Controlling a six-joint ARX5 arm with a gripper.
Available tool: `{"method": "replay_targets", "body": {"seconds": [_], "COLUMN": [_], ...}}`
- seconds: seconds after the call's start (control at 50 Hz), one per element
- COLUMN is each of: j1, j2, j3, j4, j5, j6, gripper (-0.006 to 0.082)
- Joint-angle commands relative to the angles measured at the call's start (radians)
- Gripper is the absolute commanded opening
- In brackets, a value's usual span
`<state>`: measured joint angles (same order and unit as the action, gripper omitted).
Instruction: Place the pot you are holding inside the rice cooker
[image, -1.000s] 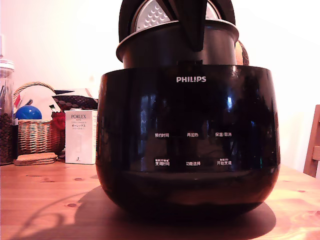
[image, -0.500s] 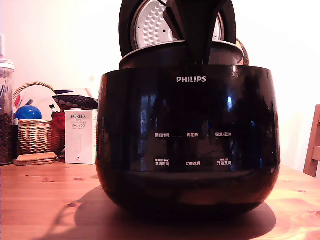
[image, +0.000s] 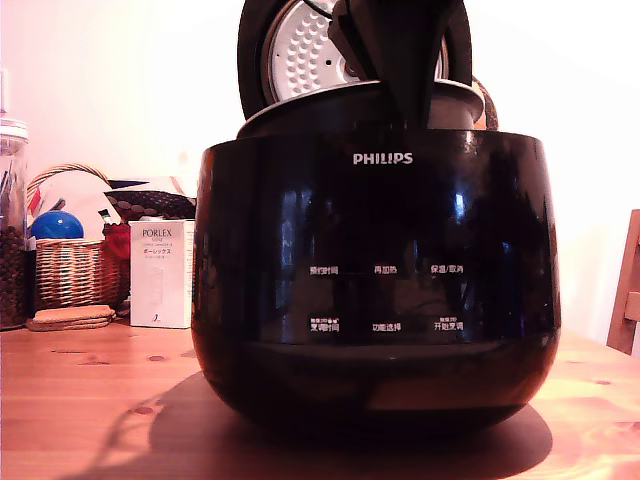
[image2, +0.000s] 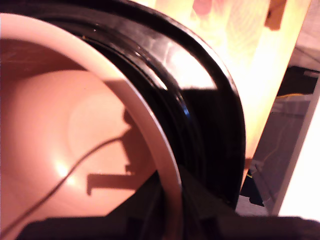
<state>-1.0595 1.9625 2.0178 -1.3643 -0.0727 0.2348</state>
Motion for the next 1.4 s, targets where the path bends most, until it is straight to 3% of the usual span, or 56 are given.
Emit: {"method": "replay_targets", "body": {"seconds": [0.0, 0.08, 0.3, 0.48, 0.72, 0.84, 1.0, 1.24, 1.38], "j1": [-0.003, -0.003, -0.003, -0.003, -0.003, -0.003, -0.003, -0.003, 0.010], "j2": [-0.004, -0.004, -0.004, -0.006, -0.031, -0.047, -0.073, -0.131, -0.176], "j3": [0.024, 0.024, 0.024, 0.025, 0.031, 0.041, 0.065, 0.126, 0.162], "j4": [-0.002, -0.002, -0.002, -0.002, -0.002, -0.001, -0.001, 0.000, 0.000], "j5": [0.006, 0.011, 0.027, 0.098, 0.111, 0.111, 0.110, 0.092, 0.026], "j6": [-0.026, -0.026, -0.026, -0.026, -0.042, -0.066, -0.155, -0.175, -0.183], "gripper": [0.0060, 0.0101, 0.0110, 0.0257, 0.0256, 0.0198, -0.0021, -0.0024, -0.0024]}}
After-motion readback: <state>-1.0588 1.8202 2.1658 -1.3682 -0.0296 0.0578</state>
